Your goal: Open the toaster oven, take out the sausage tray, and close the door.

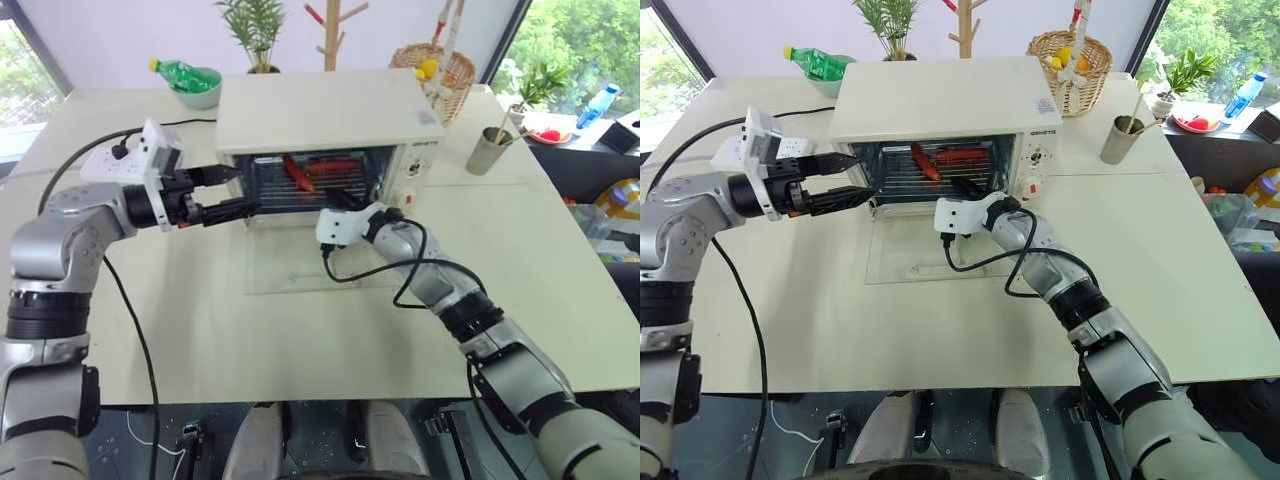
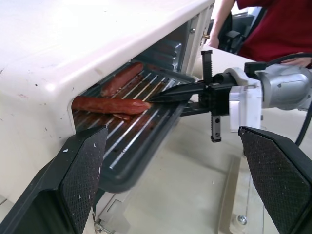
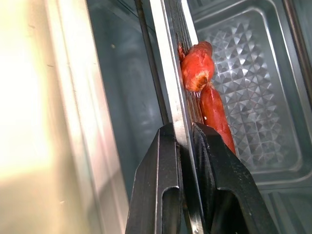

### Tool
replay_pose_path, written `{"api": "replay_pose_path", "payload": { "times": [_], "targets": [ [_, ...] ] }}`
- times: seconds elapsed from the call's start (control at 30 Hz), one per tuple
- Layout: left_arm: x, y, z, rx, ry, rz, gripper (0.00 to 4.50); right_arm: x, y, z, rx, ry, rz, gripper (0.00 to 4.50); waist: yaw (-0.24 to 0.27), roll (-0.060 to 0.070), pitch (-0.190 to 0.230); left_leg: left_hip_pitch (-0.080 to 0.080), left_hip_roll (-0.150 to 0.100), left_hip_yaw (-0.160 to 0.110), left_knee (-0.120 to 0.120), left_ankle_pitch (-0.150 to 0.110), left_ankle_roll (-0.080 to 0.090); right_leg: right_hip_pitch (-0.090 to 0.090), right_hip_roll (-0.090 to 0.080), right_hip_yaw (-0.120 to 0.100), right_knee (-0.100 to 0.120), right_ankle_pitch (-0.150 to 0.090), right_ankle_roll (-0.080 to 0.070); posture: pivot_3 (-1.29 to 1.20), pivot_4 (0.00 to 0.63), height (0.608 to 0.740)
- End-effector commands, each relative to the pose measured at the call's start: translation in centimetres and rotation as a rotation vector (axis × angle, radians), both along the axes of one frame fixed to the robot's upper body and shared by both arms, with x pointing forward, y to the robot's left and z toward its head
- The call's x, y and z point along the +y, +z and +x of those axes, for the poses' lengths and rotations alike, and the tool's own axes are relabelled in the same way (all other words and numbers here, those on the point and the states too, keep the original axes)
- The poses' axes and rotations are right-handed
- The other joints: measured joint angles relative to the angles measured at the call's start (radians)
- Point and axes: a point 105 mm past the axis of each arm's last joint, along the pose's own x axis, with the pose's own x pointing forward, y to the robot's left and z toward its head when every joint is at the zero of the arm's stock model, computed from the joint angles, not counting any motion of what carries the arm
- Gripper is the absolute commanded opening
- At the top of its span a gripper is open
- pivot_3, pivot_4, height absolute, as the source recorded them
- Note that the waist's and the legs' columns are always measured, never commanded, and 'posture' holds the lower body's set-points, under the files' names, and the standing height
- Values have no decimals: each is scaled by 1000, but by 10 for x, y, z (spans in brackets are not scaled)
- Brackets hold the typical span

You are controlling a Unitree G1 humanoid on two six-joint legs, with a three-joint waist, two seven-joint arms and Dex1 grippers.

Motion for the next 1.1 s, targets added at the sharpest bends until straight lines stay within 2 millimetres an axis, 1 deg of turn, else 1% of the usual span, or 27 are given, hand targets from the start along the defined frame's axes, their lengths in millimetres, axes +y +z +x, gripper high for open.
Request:
{"api": "replay_pose_path", "payload": {
  "times": [0.03, 0.23, 0.4, 0.73, 0.93, 1.1],
  "targets": [
    [2, 10, 4, -50, 10, 11, 4500, 4, 34, -21, -98, 69, 80, 7, 5, 0, 0, 0, 0, 0, 0, 0, 0, 0, 0, 0, 0, 0, 0, 0, 150, 740],
    [-1, 9, 5, -48, -7, 16, 4500, -7, 25, -39, -103, 82, 35, 7, 7, 0, 0, 0, -1, -1, 1, 0, 0, 1, 0, 0, 0, 0, 0, 0, 150, 740],
    [-3, 8, 6, -44, -17, 19, 4500, -14, 24, -50, -129, 92, 8, 7, 8, 0, 0, 0, -1, -1, 2, 0, 0, 2, 0, 0, 0, 0, 0, 0, 150, 740],
    [-5, 8, 10, -40, -31, 26, 4500, -20, 24, -62, -183, 110, -15, 7, 19, 0, 0, 0, -1, -1, 2, 0, 0, 2, 0, 0, 0, 0, 0, 0, 150, 740],
    [-5, 6, 13, -37, -34, 32, 4500, -26, 20, -72, -198, 115, -30, 7, 18, 0, 0, 0, -1, -1, 2, 0, 0, 2, 0, 0, 0, 0, 0, 0, 150, 740],
    [-6, 8, 17, -38, -37, 33, 4500, -31, 24, -74, -248, 102, -44, 7, 18, 0, 0, 0, -1, -1, 3, 0, 0, 2, 0, 0, 0, 0, 0, 0, 150, 740]
  ]
}}
